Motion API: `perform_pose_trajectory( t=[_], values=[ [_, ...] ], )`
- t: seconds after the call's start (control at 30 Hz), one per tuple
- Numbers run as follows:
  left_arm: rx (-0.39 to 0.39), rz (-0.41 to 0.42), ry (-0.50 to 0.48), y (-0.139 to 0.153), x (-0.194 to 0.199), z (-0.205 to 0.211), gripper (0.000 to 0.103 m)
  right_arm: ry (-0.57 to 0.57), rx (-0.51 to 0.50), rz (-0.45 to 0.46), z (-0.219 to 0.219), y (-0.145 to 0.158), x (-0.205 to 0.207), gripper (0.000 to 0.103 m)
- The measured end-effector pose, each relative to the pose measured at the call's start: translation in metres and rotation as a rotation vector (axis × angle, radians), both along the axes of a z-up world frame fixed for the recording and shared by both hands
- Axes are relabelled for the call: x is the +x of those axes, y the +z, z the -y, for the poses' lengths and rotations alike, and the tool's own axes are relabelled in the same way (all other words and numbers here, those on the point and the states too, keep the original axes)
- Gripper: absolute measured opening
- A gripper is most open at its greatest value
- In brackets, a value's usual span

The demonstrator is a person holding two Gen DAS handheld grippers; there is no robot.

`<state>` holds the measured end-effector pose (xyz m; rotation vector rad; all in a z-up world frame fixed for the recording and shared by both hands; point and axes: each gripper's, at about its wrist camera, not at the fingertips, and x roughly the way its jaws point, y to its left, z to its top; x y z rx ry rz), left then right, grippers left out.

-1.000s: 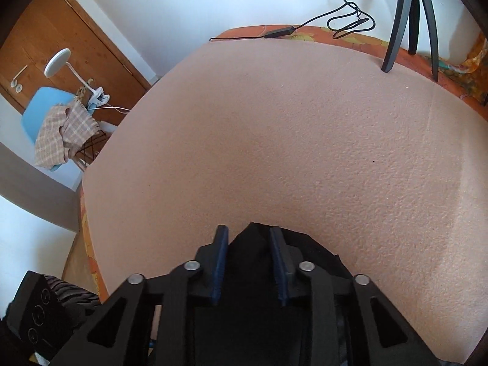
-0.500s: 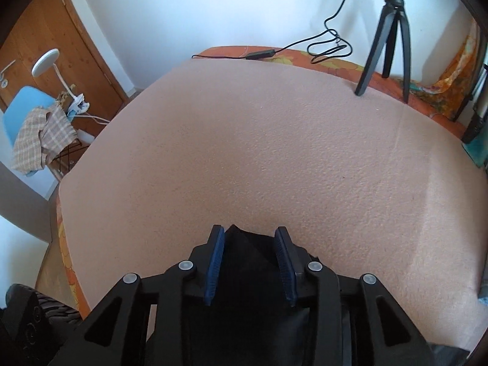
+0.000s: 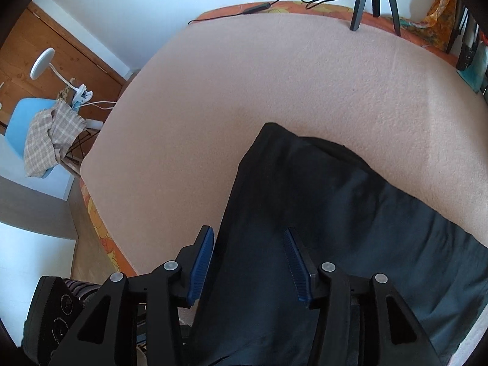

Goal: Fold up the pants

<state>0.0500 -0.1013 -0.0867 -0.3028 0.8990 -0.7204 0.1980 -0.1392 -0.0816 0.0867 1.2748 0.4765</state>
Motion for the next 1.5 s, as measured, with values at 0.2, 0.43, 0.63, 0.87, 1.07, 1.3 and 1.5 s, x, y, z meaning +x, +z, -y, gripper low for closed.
perform_pose_trajectory(
  t=[0.2,0.43,0.63,0.87,1.07,1.3,1.5],
  values=[
    [0.014,0.016,-0.019,0.004,0.003,0.010,0.042,0.020,-0.115,-0.013,-0.018,-0.008,0.001,0.051],
    [0.033,0.019,-0.091,0.017,-0.012,0.007,0.042,0.005,-0.084,0.044,-0.002,-0.011,-0.001,0.007],
    [0.081,0.109,-0.073,0.040,-0.021,-0.015,0.043,-0.114,0.143,0.131,0.050,0.002,-0.022,0.002],
    [0.005,0.165,-0.003,0.061,-0.007,-0.035,0.043,-0.226,0.336,0.196,0.103,0.008,-0.047,0.001],
    [0.134,0.230,0.005,0.062,0.011,-0.007,0.043,-0.293,0.436,0.232,0.148,0.017,-0.061,0.001],
    [0.203,0.162,-0.023,0.036,0.051,0.032,0.043,-0.348,0.449,0.280,0.187,0.034,-0.082,0.001],
    [0.214,0.162,-0.106,0.030,0.057,0.071,0.043,-0.427,0.439,0.306,0.240,0.033,-0.098,0.001]
  ],
)
